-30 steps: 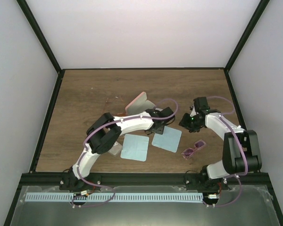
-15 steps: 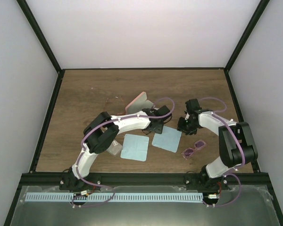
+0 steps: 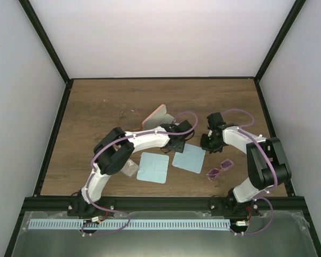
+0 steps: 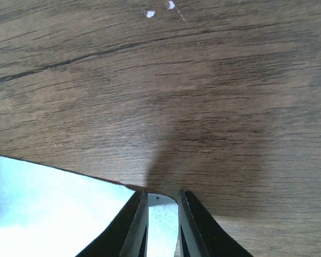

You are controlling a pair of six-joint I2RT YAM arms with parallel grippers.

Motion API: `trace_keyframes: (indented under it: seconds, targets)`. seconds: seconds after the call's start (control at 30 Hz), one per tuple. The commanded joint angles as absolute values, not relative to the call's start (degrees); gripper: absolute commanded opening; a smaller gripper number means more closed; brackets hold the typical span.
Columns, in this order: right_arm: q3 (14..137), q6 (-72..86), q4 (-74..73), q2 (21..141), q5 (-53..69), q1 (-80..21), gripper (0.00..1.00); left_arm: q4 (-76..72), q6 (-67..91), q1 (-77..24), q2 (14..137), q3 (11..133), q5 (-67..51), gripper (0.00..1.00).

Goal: Organize the sunglasses
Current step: Adjust the glasses cleaning cloth at the center of the board.

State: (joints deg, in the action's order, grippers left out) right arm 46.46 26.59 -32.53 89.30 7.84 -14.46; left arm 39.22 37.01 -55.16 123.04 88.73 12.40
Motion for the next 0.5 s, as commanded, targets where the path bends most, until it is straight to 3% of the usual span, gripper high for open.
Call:
trace_keyframes:
  seconds: [0.0, 0.27, 0.47]
  targets:
    - [45.9, 26.2, -33.7, 91.7, 7.4, -16.1, 0.16, 44.6, 37.3, -55.1, 125.6, 85.6, 7.7, 0.66]
    - [45.7, 25.3, -32.9, 92.4, 9.1, -16.1, 0.01, 44.5, 37.4, -54.8, 125.2, 85.5, 7.5, 0.66]
    - [47.1, 24.0, -32.9, 92.6, 8.8, -16.1, 0.01, 43.7, 36.9, -53.8, 123.1, 84.6, 6.6, 0.66]
